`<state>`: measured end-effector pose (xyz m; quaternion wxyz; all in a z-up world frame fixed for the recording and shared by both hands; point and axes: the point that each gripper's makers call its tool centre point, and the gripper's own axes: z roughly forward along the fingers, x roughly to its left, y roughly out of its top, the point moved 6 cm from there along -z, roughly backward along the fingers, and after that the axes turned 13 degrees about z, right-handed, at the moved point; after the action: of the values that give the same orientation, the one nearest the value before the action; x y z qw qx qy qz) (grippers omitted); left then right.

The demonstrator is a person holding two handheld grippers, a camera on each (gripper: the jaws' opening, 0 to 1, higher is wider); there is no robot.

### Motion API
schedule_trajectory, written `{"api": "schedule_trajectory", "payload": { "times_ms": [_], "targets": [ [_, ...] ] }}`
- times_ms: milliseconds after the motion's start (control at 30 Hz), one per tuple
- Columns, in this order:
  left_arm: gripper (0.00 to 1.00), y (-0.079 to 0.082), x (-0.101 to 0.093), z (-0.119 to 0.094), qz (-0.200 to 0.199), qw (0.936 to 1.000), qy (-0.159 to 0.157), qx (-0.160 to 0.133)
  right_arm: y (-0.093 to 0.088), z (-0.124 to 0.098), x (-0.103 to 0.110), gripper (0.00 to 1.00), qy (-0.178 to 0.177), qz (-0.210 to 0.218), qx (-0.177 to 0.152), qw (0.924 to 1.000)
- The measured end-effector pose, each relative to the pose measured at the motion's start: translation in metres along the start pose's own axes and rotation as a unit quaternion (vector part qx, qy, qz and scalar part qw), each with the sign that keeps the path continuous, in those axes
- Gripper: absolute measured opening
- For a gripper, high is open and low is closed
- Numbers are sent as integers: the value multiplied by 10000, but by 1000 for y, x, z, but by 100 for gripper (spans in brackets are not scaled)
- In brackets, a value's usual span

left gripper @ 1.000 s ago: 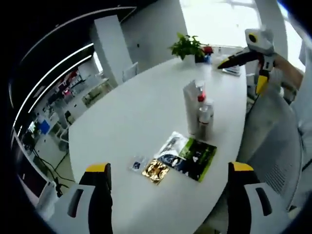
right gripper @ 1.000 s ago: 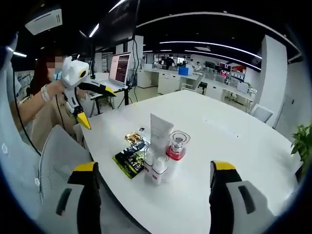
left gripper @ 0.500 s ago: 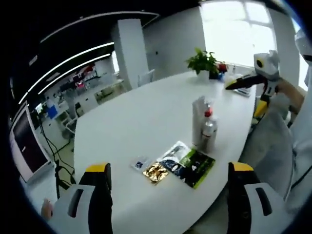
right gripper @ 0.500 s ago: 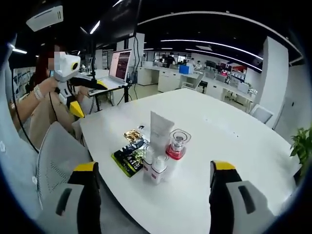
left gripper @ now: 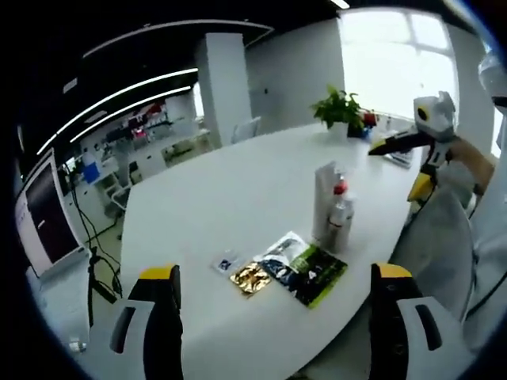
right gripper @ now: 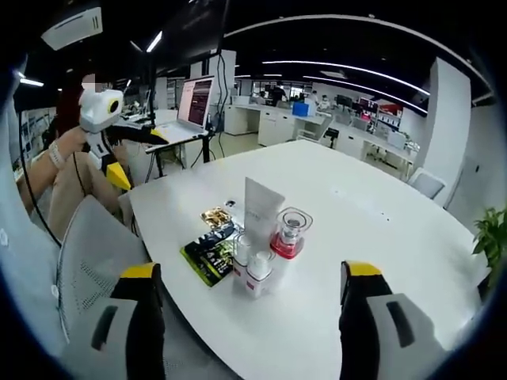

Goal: Arrange the skincare products in the storage area until every visible bottle or jar stands upright without overlapping.

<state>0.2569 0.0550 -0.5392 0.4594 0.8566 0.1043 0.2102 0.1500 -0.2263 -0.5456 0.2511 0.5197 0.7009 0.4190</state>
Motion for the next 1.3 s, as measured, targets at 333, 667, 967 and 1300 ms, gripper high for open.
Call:
{"api": "schedule_trajectory", "payload": {
  "times_ms": [333,667,967,1300],
  "targets": [
    [97,2,8,8,87,9999,-41,78,-2,3,-1,93,3,45,58,10000],
    [97,-3,16,33,265,9987,-307,313,-4,7,-2,92,-23,82,120,9999],
    [97,-8,30,57,521,9961,-491,517,-11,9,-5,91,-56,169,237,9996],
    [93,-13,51,91,883,9899,-851,712,-15,14,-6,91,-29,213,353,9991]
  ]
}}
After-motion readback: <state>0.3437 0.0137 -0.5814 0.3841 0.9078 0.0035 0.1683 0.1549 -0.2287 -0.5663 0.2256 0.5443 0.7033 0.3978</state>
